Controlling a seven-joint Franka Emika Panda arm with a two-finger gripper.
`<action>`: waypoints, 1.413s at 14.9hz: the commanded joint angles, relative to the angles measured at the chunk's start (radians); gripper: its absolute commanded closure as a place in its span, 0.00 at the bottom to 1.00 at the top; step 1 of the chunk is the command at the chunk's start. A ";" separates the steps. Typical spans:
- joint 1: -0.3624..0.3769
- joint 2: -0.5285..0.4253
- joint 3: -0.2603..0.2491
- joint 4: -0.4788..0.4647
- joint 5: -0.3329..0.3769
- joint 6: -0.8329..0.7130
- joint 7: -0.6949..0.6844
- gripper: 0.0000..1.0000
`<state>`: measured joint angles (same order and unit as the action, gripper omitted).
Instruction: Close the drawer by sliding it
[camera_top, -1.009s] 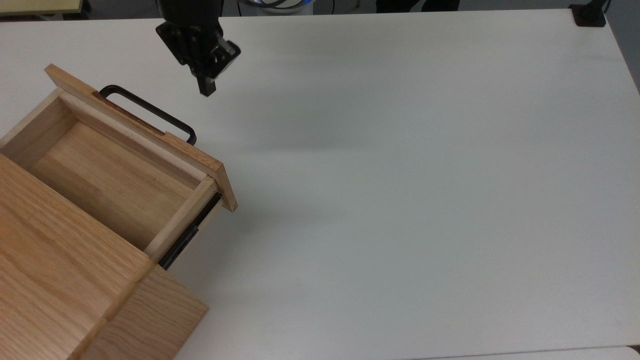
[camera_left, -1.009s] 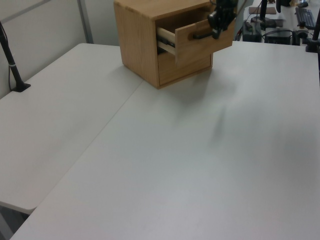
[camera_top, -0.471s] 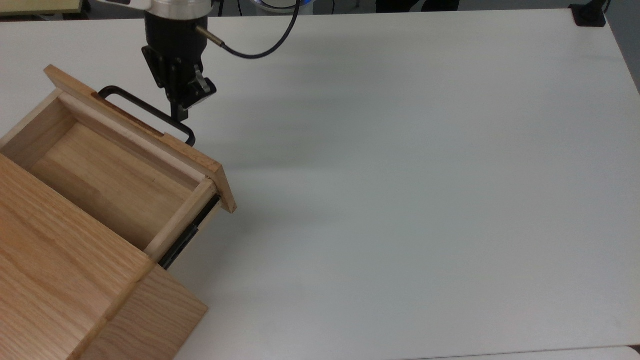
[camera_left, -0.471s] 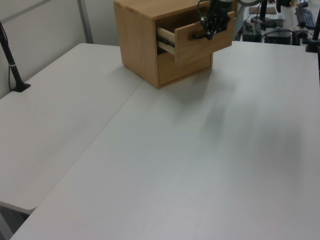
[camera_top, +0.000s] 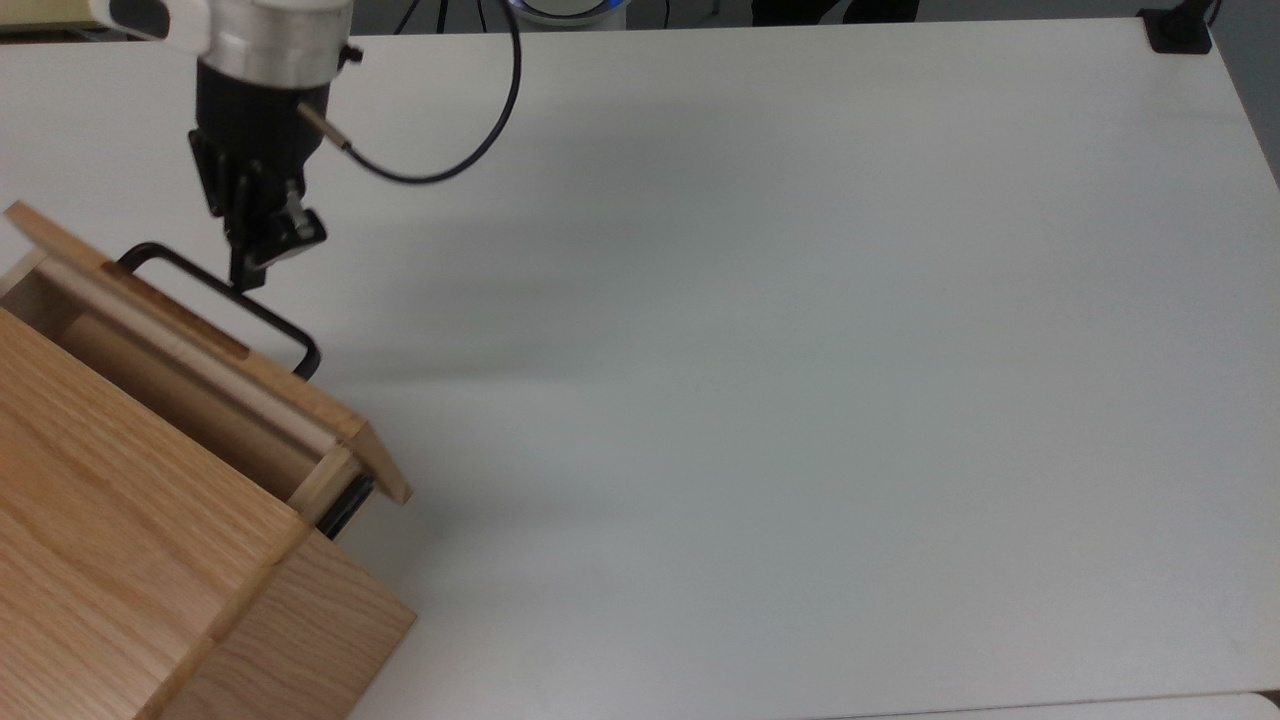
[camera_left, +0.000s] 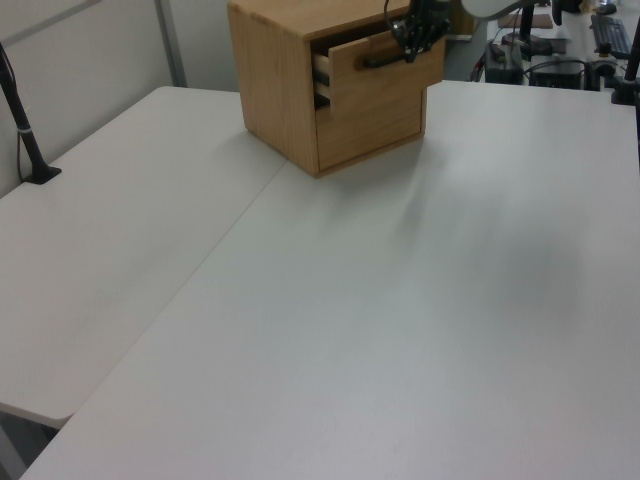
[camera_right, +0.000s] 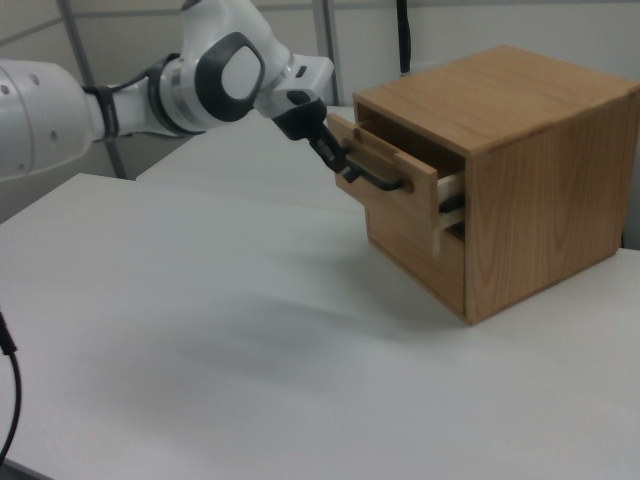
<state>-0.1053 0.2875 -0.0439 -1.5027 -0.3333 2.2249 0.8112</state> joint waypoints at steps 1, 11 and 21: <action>-0.020 0.107 -0.005 0.123 -0.055 0.021 0.055 1.00; -0.036 0.213 -0.030 0.236 -0.108 0.150 0.154 1.00; -0.045 0.030 0.077 0.072 -0.107 -0.137 -0.101 1.00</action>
<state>-0.1438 0.4101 -0.0282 -1.3559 -0.4272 2.2273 0.7760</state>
